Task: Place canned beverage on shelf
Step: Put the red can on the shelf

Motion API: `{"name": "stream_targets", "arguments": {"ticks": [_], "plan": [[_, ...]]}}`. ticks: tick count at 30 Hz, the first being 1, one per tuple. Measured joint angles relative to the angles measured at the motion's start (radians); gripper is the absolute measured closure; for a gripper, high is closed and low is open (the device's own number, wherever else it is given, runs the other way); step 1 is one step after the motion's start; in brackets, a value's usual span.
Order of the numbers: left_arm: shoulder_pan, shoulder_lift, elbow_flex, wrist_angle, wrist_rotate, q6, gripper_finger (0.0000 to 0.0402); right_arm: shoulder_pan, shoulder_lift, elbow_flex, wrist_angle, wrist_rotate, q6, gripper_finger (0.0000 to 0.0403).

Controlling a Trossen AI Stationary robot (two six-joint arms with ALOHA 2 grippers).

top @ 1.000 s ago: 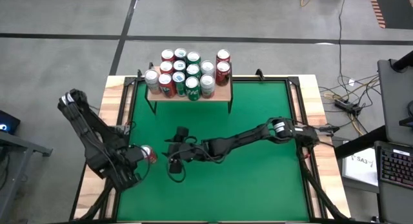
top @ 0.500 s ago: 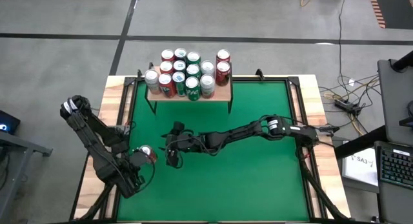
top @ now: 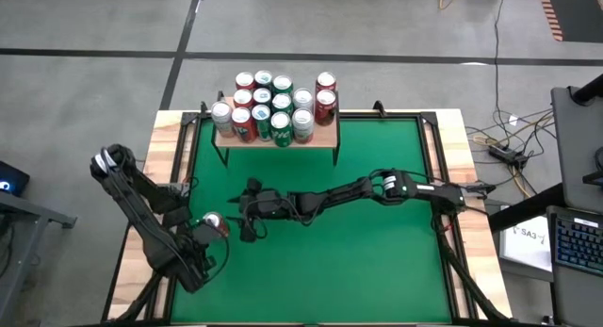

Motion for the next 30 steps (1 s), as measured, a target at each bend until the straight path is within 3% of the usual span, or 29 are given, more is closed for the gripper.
{"name": "stream_targets", "arguments": {"ticks": [7, 13, 17, 30], "plan": [[0.002, 0.022, -0.008, -0.010, -0.013, -0.017, 0.0402, 0.000, 0.038, 0.015, 0.082, -0.029, 0.000, 0.0177], [0.002, 0.022, -0.021, -0.010, -0.056, -0.035, 0.0402, -0.019, 0.118, 0.129, 0.113, -0.071, 0.011, 0.0177], [0.002, 0.021, -0.042, -0.010, -0.069, -0.044, 0.0402, -0.020, 0.178, 0.213, 0.047, -0.153, 0.033, 0.0177], [0.002, 0.021, -0.073, -0.007, -0.022, -0.072, 0.0402, 0.026, 0.171, 0.236, -0.150, -0.157, -0.050, 0.0177]]}}
